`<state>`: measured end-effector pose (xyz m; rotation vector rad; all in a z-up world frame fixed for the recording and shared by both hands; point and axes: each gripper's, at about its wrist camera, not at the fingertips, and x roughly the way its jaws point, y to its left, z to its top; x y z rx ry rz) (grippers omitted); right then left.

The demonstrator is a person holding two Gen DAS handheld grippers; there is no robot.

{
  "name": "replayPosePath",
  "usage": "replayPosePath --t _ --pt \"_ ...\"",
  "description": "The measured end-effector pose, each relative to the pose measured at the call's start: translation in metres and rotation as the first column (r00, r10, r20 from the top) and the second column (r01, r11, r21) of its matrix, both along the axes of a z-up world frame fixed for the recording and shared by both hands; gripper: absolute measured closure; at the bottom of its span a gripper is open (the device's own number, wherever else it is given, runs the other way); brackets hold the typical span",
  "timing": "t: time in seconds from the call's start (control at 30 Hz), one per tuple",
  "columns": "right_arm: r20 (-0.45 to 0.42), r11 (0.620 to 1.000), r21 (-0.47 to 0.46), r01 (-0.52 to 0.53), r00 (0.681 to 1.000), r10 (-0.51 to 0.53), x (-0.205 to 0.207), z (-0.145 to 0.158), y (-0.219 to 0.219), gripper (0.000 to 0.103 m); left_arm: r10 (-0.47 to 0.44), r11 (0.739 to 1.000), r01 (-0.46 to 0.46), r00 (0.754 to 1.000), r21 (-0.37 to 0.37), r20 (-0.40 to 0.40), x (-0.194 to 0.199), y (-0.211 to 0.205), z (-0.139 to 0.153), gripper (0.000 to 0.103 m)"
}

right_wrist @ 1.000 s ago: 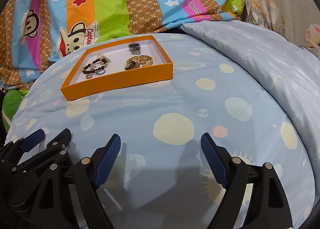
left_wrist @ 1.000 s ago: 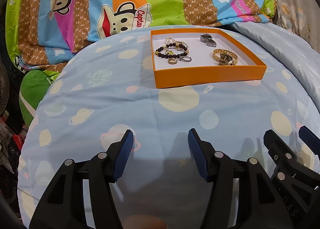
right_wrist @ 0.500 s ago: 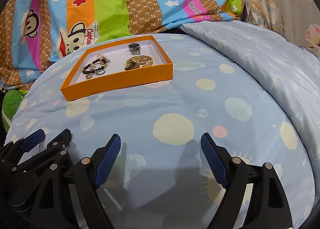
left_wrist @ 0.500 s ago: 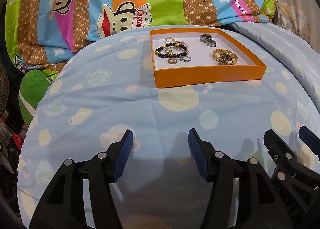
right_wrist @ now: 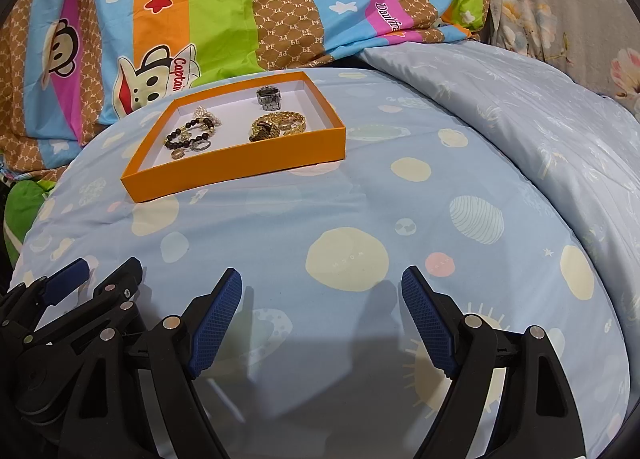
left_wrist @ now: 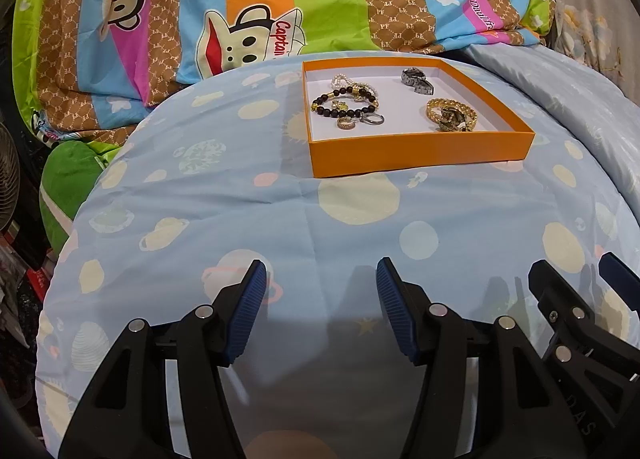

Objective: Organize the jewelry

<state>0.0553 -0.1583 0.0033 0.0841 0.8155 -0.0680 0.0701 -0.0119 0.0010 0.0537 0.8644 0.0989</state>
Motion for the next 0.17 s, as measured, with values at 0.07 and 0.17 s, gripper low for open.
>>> replayPosePath --t 0.07,0.17 --pt "0.000 1.000 0.001 0.001 1.000 -0.001 0.0001 -0.0002 0.0000 0.022 -0.001 1.000 0.001 1.000 -0.002 0.001 0.0002 0.0002 0.0000 0.048" --pt "0.000 1.000 -0.001 0.002 1.000 -0.002 0.0003 -0.0002 -0.0002 0.022 0.000 1.000 0.000 1.000 0.000 0.002 0.0003 0.0007 0.0002 0.048"
